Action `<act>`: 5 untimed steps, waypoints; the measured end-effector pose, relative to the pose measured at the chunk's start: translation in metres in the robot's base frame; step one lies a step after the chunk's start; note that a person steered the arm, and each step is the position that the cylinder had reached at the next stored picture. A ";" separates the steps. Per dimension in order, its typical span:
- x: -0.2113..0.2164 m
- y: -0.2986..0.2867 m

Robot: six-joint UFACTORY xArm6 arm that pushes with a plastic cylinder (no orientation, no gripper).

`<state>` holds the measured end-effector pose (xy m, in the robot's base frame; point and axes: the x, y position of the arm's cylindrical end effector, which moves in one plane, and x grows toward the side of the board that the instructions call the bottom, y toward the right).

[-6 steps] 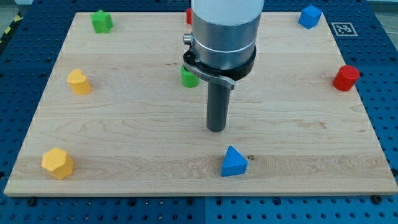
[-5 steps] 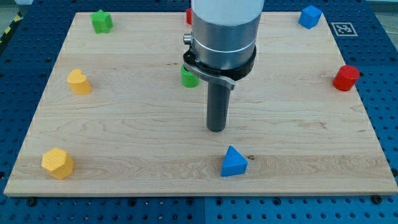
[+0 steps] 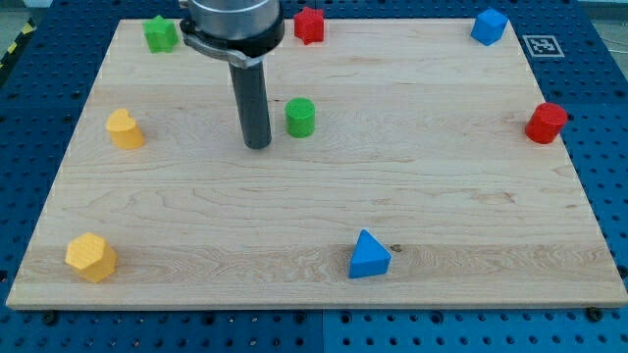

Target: Point the arm towards the top left side of the green circle

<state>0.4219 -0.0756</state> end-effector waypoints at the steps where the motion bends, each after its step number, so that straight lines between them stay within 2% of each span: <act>1: -0.012 0.000; 5: -0.039 0.020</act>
